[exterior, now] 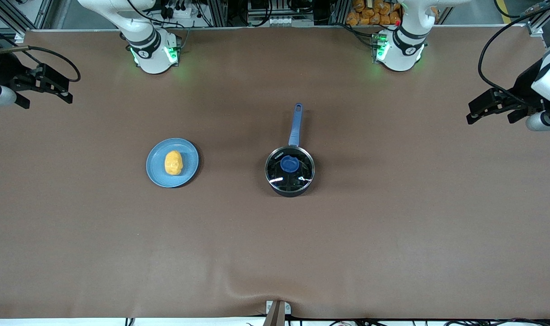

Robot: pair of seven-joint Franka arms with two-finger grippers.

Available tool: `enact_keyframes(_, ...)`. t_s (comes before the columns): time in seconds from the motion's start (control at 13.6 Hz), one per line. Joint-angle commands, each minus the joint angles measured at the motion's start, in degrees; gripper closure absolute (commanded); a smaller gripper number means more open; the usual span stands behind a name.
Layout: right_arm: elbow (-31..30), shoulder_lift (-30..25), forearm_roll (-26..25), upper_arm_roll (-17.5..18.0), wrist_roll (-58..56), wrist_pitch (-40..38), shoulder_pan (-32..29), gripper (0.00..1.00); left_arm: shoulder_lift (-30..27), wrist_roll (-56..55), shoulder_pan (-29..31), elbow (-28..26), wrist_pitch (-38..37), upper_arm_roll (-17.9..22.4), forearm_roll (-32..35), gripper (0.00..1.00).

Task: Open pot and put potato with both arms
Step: 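Move the left gripper over the glass lid while the right gripper approaches the plate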

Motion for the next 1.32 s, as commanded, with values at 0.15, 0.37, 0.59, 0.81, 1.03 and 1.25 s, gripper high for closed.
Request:
enact_keyframes(0.15,0.6,0.1,-0.1,0.4,-0.1,-0.7,-0.6,0.00,-0.8,0.2,-0.1,-0.5,0.5,0.4,-1.8,0.00)
enact_keyframes(0.37,0.6,0.1,0.0,0.4,0.0,-0.7,-0.7,0.00,-0.7,0.4,0.1,-0.6,0.6,0.4,-1.8,0.00)
enact_keyframes(0.59,0.6,0.2,0.0,0.4,-0.1,-0.7,-0.6,0.00,-1.0,0.5,-0.1,-0.8,0.9,0.4,-1.7,0.00)
enact_keyframes(0.81,0.6,0.2,0.0,0.4,-0.1,-0.8,-0.6,0.00,-1.0,0.6,-0.1,-1.0,0.9,0.3,-1.6,0.00)
enact_keyframes(1.03,0.7,0.8,-0.1,0.4,-0.2,-0.7,-0.5,0.00,-1.1,0.6,-0.1,-1.4,0.9,0.3,-1.4,0.00)
enact_keyframes(1.25,0.6,0.8,-0.1,0.3,-0.2,-0.8,-0.8,0.00,-1.1,0.6,-0.1,-1.4,0.9,0.3,-1.4,0.00)
